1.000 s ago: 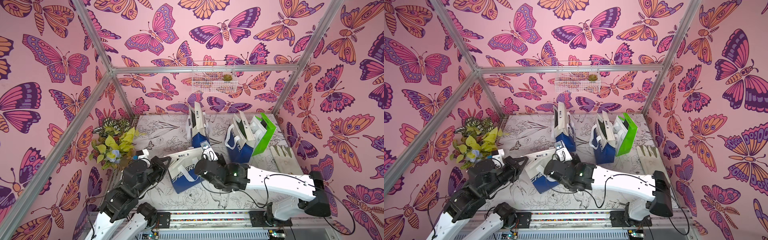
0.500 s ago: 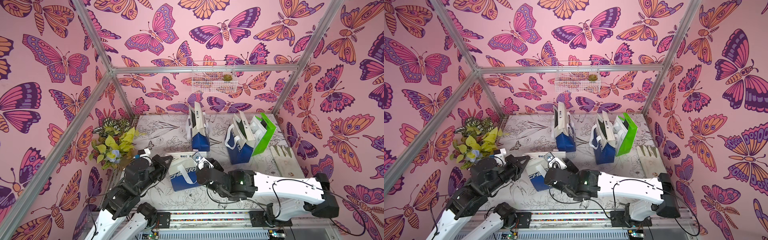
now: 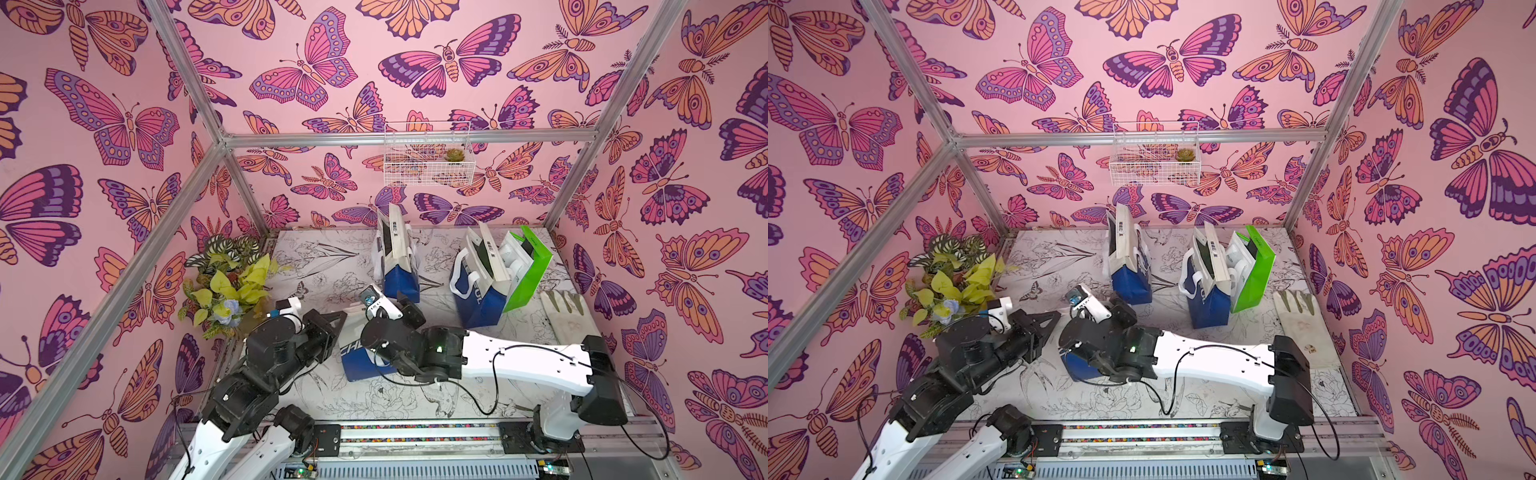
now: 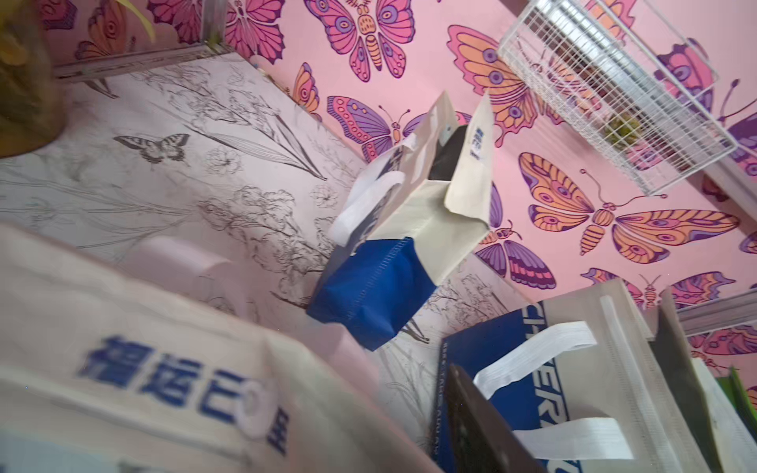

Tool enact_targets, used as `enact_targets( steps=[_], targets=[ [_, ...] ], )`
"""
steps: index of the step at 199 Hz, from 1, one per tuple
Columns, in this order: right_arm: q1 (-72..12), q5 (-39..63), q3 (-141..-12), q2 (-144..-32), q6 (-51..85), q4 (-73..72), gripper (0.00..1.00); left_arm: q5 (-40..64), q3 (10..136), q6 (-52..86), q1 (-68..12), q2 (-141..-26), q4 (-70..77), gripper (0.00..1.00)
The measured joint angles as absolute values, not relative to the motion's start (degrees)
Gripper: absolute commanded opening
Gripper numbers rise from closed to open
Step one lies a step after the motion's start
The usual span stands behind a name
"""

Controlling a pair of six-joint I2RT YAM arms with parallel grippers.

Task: Open the takeout bag
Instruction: Open the takeout bag at the center of the board.

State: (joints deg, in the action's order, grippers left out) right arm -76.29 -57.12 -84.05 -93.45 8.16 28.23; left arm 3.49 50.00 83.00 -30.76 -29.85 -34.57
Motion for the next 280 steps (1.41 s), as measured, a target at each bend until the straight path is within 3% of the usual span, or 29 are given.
enact_targets(
  steps=[22, 40, 55, 76, 83, 110, 155, 173, 184, 203, 236, 273, 280],
  targets=[
    [-75.5, -56.8, -80.2, -88.8, 11.7, 31.4, 0.33, 3.2, 50.9, 83.0, -30.7, -29.7, -35.9, 0.0],
    [-73.1, -56.0, -78.1, -85.4, 14.2, 34.6, 0.3, 3.2, 51.4, 83.1, -30.7, -29.7, -36.1, 0.0],
    [-72.2, -53.4, -77.7, -83.8, 14.8, 36.3, 0.35, 3.3, 51.4, 83.5, -30.7, -29.7, -36.1, 0.0],
    [-75.5, -49.6, -76.5, -81.4, 12.4, 35.4, 0.62, 3.7, 51.4, 84.2, -30.7, -29.8, -35.8, 0.0],
    [-77.5, -49.0, -75.7, -80.5, 11.1, 34.4, 0.66, 3.9, 51.4, 84.6, -30.7, -29.8, -35.5, 0.0],
    [-83.2, -47.0, -75.8, -79.0, 7.4, 33.2, 0.74, 5.1, 51.4, 85.4, -30.7, -30.4, -34.4, 0.0],
    [-82.4, -44.9, -83.2, -83.8, 3.1, 34.4, 0.76, 5.8, 51.4, 86.1, -30.7, -31.2, -33.0, 0.0],
    [-81.6, -43.8, -86.3, -86.3, 2.3, 35.8, 0.7, 6.2, 51.4, 86.1, -30.7, -31.2, -33.0, 0.0],
    [-81.2, -43.3, -88.2, -87.8, 2.0, 37.3, 0.61, 6.3, 51.4, 86.0, -30.7, -31.2, -33.0, 0.0],
    [-80.5, -42.1, -91.2, -89.8, 2.3, 40.3, 0.33, 6.5, 51.4, 86.0, -30.7, -31.3, -33.0, 0.0],
    [-78.3, -37.9, -95.4, -90.1, 5.0, 45.8, 0.0, 7.3, 53.0, 85.1, -30.6, -33.1, -33.6, 0.0],
    [-75.3, -25.6, -98.0, -89.7, 10.4, 49.5, 0.0, 9.1, 58.7, 80.5, -28.9, -38.9, -37.7, 0.0],
    [-74.4, -22.6, -98.0, -89.5, 11.6, 49.8, 0.0, 9.9, 59.7, 79.2, -28.3, -40.3, -38.3, 0.1]
  ],
)
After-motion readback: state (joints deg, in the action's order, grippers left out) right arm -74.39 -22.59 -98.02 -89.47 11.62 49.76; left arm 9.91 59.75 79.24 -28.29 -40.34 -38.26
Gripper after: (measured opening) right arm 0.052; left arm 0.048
